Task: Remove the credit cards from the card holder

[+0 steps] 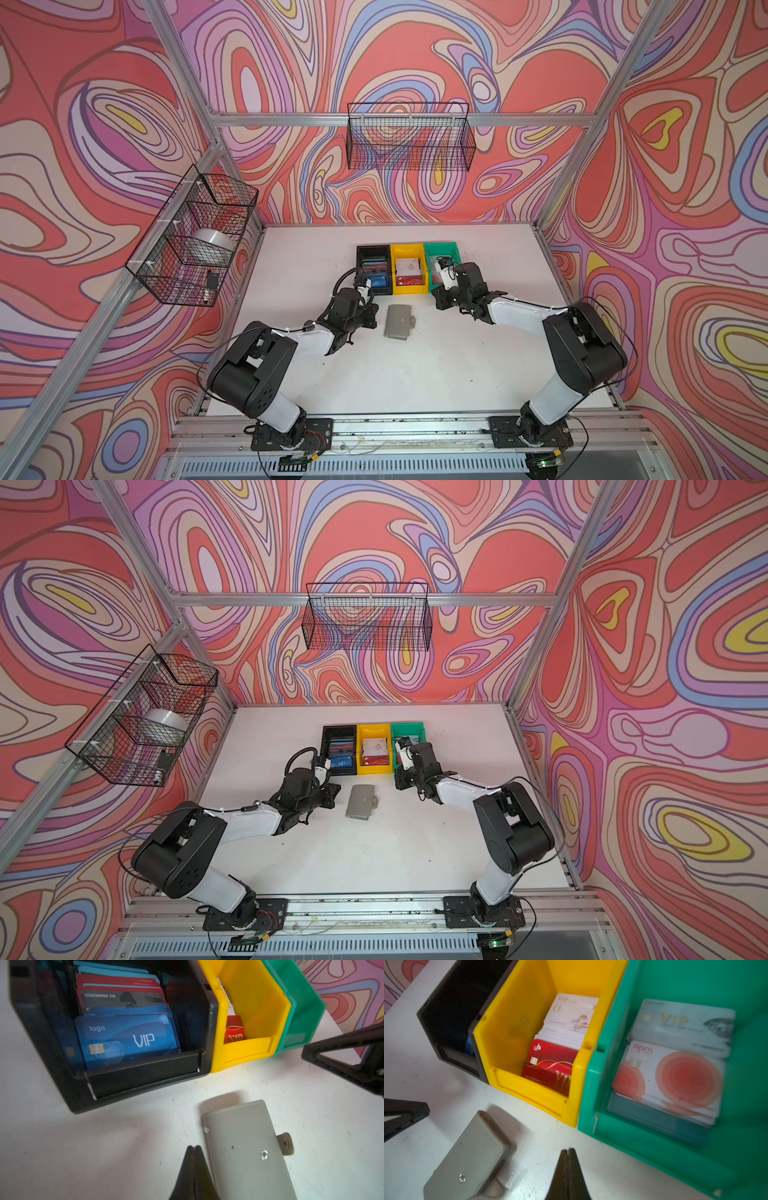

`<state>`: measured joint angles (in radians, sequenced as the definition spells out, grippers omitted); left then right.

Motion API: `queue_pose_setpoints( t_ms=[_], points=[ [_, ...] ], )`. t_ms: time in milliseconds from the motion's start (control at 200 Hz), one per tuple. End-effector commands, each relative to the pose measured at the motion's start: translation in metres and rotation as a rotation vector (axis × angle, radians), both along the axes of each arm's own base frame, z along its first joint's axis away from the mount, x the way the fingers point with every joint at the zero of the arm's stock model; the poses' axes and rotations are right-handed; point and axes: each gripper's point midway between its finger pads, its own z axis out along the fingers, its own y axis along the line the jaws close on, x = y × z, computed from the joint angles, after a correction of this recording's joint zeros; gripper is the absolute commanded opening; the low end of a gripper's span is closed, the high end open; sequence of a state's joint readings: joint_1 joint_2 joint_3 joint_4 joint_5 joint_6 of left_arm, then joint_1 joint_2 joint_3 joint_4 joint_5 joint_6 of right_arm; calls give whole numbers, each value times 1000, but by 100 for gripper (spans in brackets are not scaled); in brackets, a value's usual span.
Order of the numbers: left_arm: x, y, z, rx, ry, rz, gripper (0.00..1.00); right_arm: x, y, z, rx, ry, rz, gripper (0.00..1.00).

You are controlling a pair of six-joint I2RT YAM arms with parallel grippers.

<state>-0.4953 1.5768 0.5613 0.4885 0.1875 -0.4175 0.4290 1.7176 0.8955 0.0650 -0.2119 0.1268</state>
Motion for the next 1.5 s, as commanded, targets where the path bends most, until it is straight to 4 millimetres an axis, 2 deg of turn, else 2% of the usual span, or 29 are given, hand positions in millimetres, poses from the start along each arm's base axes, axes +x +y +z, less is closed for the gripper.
queue_pose_setpoints(
  t_ms=[0, 10, 25, 85, 240, 336, 461, 581, 711, 916, 967, 987, 1062, 1272, 1457, 1472, 1492],
  points=[
    [2, -13, 0, -83, 23, 13, 0, -3, 26, -1, 37, 44, 55, 0],
    [2, -13, -1, -86, 23, 14, 0, -4, 27, -1, 40, 43, 58, 0],
    [0, -15, -2, -94, 27, 14, 0, -4, 28, -11, 34, 63, 61, 0],
    [-3, -18, -7, -113, 39, 16, 0, -8, 35, -20, 46, 81, 73, 0],
    [-14, -24, -23, -96, 79, 22, 0, -12, 43, -31, 55, 104, 83, 0],
    [-17, -35, -28, -85, 95, -3, 0, -16, 48, -37, 51, 117, 95, 0],
    [-20, -43, -36, -63, 128, -22, 0, -21, 58, -35, 60, 115, 124, 0],
    [-22, -40, -41, -59, 134, -7, 0, -25, 64, -32, 66, 117, 142, 0],
    [-23, -36, -42, -46, 138, -2, 0, -28, 63, -31, 64, 119, 142, 0],
    [-28, -27, -39, 19, 133, -4, 0, -38, 43, -31, 6, 103, 100, 0],
    [-29, -26, -37, 35, 131, -11, 0, -42, 37, -38, -12, 115, 88, 0],
    [-29, -25, -38, 43, 133, -12, 0, -42, 37, -28, -2, 94, 87, 0],
    [-30, -23, -40, 67, 146, -21, 0, -44, 34, -26, -8, 91, 84, 0],
    [-31, -26, -47, 53, 170, -22, 0, -47, 46, -23, 54, 104, 127, 0],
    [-33, -24, -48, 62, 169, -15, 0, -43, 47, -27, 68, 113, 100, 0],
    [-33, -23, -48, 64, 170, -13, 0, -44, 46, -37, 55, 135, 94, 0],
    [-33, -23, -48, 66, 171, -15, 0, -44, 45, -40, 48, 141, 90, 0]
  ],
)
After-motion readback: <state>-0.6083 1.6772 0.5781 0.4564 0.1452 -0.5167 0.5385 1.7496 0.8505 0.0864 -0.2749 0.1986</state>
